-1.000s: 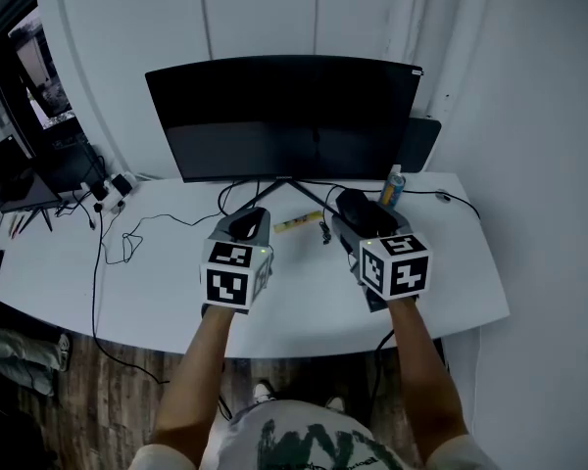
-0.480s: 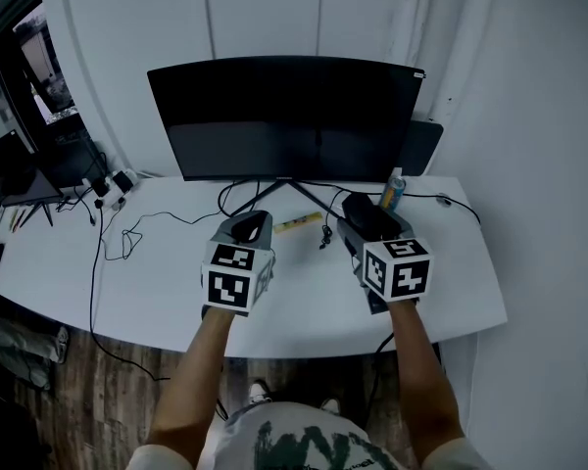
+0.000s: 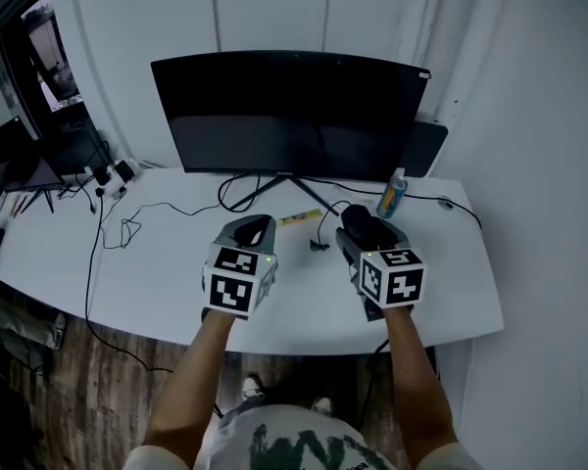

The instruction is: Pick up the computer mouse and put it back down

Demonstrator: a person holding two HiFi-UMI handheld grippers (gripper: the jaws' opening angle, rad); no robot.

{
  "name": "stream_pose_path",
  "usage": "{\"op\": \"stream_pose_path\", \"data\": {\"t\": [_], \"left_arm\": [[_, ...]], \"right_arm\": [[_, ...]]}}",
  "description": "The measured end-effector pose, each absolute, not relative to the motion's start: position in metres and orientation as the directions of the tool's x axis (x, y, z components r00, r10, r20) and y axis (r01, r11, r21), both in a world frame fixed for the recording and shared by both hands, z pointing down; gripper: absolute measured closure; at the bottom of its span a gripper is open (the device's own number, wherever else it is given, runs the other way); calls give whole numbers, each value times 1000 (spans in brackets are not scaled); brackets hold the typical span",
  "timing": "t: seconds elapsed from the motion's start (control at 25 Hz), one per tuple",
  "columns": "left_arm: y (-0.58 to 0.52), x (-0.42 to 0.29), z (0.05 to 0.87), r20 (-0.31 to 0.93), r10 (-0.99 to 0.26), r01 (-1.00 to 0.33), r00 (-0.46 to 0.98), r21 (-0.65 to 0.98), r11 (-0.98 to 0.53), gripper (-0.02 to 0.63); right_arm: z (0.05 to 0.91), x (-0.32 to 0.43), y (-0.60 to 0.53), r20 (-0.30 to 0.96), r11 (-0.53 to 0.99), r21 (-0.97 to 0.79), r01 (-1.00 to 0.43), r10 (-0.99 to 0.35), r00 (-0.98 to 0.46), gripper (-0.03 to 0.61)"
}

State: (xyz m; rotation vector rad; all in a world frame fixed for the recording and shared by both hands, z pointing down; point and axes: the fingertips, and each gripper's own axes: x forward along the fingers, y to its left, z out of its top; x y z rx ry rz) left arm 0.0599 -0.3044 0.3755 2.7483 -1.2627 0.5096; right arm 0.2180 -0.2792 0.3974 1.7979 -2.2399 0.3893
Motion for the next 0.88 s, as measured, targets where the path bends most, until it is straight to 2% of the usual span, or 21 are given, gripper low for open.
{"op": "stream_pose_path", "data": {"t": [0.88], "left_arm": [[-265, 80, 432, 408, -721, -785, 560, -17, -619, 611]], "right_arm": [[529, 227, -244, 563, 277, -125, -953, -771, -298, 267]]}}
